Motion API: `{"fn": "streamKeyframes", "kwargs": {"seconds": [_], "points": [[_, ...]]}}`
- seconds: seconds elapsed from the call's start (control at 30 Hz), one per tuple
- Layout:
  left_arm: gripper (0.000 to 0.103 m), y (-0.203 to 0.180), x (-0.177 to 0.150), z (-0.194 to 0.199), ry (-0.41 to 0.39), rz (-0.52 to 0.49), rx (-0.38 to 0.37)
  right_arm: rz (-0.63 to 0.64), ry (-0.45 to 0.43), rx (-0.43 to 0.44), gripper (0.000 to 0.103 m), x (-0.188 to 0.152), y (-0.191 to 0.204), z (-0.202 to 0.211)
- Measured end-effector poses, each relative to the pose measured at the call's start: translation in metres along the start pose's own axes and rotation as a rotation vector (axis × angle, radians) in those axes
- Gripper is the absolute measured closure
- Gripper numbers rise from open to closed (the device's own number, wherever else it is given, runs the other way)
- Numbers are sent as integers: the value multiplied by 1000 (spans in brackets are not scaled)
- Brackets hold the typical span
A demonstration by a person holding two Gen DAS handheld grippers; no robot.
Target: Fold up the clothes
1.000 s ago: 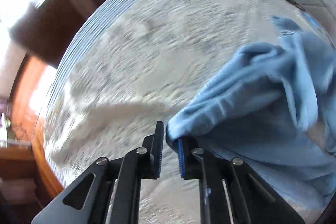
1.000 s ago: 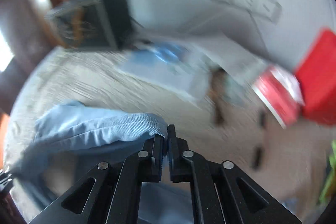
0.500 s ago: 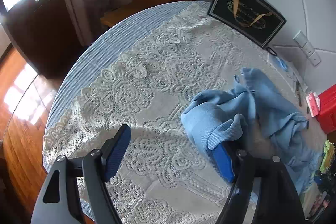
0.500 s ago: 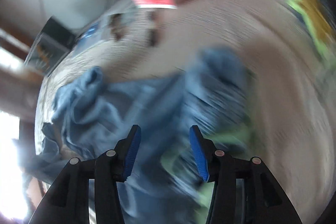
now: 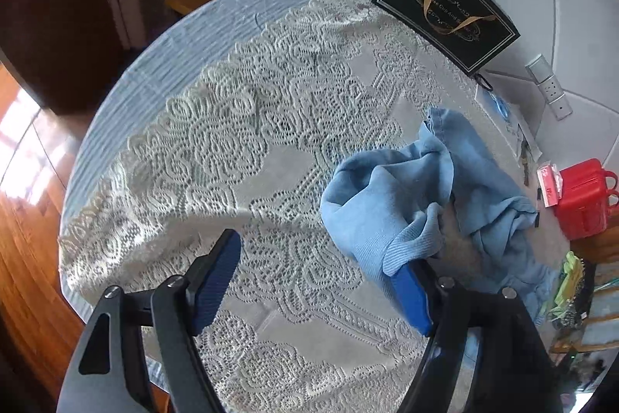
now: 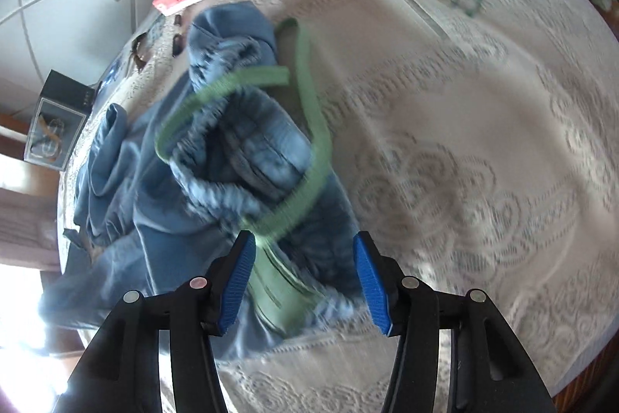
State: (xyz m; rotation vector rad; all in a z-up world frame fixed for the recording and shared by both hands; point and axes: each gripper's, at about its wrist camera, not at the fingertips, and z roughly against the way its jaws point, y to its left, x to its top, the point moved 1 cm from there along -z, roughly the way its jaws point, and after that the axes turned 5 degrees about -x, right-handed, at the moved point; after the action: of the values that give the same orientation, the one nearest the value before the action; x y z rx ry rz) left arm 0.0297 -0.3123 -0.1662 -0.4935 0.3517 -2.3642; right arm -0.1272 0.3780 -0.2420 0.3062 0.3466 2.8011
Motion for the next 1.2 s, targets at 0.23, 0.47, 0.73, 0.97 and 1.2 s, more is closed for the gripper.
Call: {"fn": "streamKeyframes", "kwargs": {"seconds": [0.23,0.47,0.73,0.97,1.2], "points": [[0,-21,-11,-3,77,-45,-196,-26,14,17,50,-12,-9,-8],[0,-77,9,12,-22,-254,-39,-17,-3,38,49,-11,-5,-7],[0,-156,-4,-109,86,-413,28,-36,-6,8,49,-20,-16,3],[0,-183,-47,-181,161,-686,259,-97,-12,-11,18,-29,-36,15],[90,-124,-9,-163,160,-503,178,-92,15,-30,12,-24,-17,-6]]}}
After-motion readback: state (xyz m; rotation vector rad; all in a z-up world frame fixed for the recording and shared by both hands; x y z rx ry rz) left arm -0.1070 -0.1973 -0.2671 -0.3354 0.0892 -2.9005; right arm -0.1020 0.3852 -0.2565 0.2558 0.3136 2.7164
